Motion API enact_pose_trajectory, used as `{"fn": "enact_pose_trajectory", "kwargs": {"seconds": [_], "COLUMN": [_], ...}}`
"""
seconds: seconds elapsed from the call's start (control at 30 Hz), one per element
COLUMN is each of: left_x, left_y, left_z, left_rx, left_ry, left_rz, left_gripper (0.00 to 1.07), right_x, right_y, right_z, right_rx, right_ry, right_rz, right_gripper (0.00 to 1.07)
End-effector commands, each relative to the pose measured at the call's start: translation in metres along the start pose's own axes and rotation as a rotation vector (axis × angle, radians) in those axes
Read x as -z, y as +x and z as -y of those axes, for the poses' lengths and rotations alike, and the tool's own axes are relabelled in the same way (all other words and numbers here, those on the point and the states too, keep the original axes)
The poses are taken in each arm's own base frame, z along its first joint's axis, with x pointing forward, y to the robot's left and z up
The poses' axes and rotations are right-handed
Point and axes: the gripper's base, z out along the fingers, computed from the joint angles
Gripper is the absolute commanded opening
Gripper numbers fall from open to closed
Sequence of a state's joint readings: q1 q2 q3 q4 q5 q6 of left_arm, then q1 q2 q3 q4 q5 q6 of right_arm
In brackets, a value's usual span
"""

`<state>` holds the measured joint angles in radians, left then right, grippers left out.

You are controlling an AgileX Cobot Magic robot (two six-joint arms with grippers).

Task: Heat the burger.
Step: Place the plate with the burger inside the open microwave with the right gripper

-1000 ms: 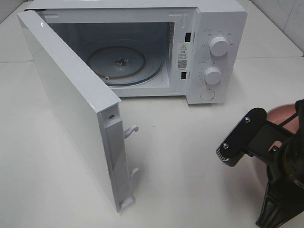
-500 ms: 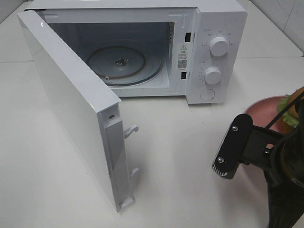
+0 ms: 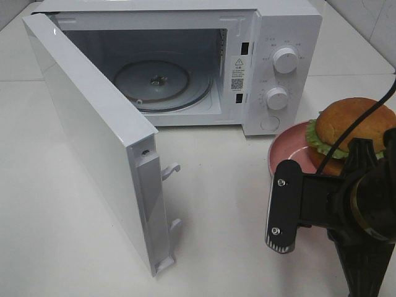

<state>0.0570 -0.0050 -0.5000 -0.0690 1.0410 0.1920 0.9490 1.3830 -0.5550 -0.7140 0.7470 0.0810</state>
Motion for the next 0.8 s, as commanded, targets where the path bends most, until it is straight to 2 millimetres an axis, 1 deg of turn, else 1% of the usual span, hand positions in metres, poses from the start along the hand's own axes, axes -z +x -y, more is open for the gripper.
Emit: {"fn": "enact_pose_trajectory", "kwargs": {"seconds": [0.03, 0.27, 0.33, 0.63, 0.8], "left_x": [0.000, 0.000, 0.000, 0.000, 0.000], "left_y": [0.001, 0.001, 0.001, 0.001, 0.001], "left_z": [0.000, 0.000, 0.000, 0.000, 0.000], "left_rx": [0.000, 0.000, 0.000, 0.000, 0.000], "left_ry": [0.008, 0.008, 0.008, 0.008, 0.008], "left_rz": [0.002, 0.002, 0.002, 0.002, 0.002], "left_gripper": [1.00, 1.00, 1.00, 1.00, 1.00], "right_x": [0.002, 0.002, 0.003, 0.004, 0.005], "right_y": [-0.002, -0.007, -0.010, -0.018, -0.023], "right_z": [0.005, 0.004, 0.004, 0.003, 0.003], "right_rx": [0.088, 0.179, 0.236, 0.365, 0.465], "right_ry": [0.050, 0.054, 0.056, 0.067, 0.098], "right_rz": [0.029, 0.085, 0.121, 0.209, 0.259], "right_gripper": [0.01, 0.00, 0.00, 0.00, 0.00]}}
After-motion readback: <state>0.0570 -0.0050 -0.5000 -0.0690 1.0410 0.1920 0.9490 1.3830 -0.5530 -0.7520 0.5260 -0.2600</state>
